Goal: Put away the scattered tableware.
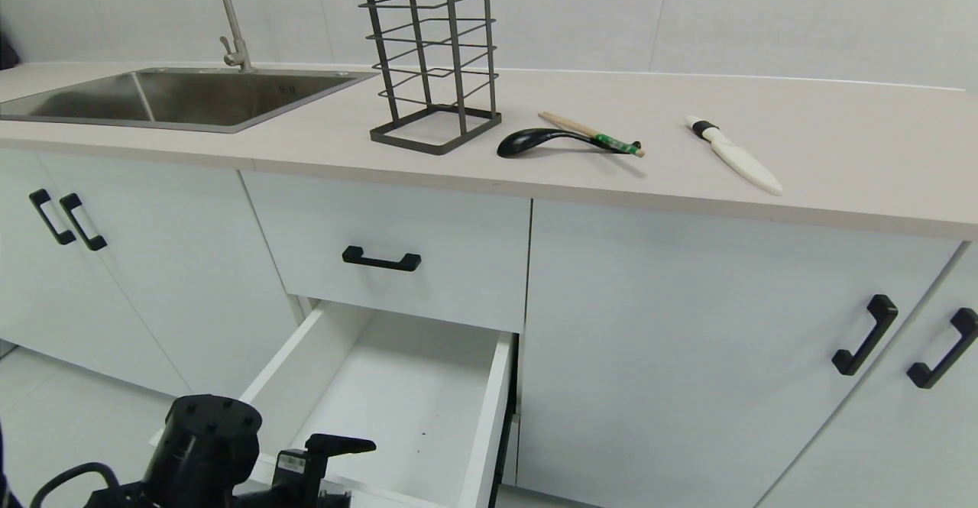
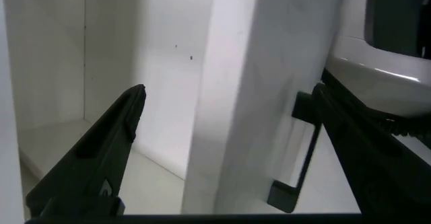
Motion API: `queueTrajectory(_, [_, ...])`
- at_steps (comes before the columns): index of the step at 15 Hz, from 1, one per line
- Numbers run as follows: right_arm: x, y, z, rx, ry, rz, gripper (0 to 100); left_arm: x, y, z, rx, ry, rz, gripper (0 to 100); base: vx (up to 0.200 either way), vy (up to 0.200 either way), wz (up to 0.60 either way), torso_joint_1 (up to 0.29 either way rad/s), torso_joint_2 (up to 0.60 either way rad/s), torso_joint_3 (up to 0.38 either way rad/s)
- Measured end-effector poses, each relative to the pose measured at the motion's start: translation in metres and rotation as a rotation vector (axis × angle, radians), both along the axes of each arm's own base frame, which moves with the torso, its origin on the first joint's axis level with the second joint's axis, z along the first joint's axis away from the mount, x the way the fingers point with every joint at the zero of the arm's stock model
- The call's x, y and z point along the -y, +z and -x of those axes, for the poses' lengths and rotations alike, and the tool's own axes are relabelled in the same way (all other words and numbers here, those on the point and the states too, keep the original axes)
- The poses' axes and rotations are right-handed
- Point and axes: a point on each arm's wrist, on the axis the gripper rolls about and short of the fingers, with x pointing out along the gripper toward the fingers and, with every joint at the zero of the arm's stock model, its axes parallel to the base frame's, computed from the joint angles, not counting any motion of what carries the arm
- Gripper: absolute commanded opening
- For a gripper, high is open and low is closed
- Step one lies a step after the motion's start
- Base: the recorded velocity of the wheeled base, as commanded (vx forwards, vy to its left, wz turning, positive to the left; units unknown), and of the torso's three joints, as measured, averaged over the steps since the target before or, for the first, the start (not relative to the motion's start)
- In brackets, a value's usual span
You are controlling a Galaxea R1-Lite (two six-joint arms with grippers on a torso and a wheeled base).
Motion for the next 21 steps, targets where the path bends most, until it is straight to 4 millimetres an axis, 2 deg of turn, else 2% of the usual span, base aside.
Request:
queueTrajectory(4, [0.000, 0.000, 0.000, 0.000, 0.000, 0.000, 0, 0.015, 0.015, 0.020, -0.035, -0.052, 0.124, 100, 0.000, 0.000, 0.00, 0.000, 0.00, 0.000])
queueTrajectory(8, [0.000, 0.000, 0.000, 0.000, 0.000, 0.000, 0, 0.017, 0.041, 0.032, -0.104, 0.072, 0.349, 100, 0.000, 0.000, 0.00, 0.000, 0.00, 0.000])
queueTrajectory(10, [0.000, 0.000, 0.000, -0.001, 0.000, 0.000, 0, 0.018, 0.059, 0.022, -0.082, 0.181, 0.460, 100, 0.000, 0.000, 0.00, 0.000, 0.00, 0.000])
queueTrajectory(12, [0.000, 0.000, 0.000, 0.000, 0.000, 0.000, 0, 0.019, 0.082, 0.003, -0.068, 0.306, 0.597, 100, 0.000, 0.000, 0.00, 0.000, 0.00, 0.000])
queueTrajectory(15, [0.000, 0.000, 0.000, 0.000, 0.000, 0.000, 0, 0.007, 0.099, -0.015, -0.077, 0.433, 0.723, 100, 0.000, 0.000, 0.00, 0.000, 0.00, 0.000])
queueTrajectory(18, [0.000, 0.000, 0.000, 0.000, 0.000, 0.000, 0, -0.023, 0.108, -0.028, -0.060, 0.502, 0.800, 100, 0.000, 0.000, 0.00, 0.000, 0.00, 0.000])
queueTrajectory(21, [0.000, 0.000, 0.000, 0.000, 0.000, 0.000, 0, -0.043, 0.102, -0.008, -0.054, 0.548, 0.816, 100, 0.000, 0.000, 0.00, 0.000, 0.00, 0.000])
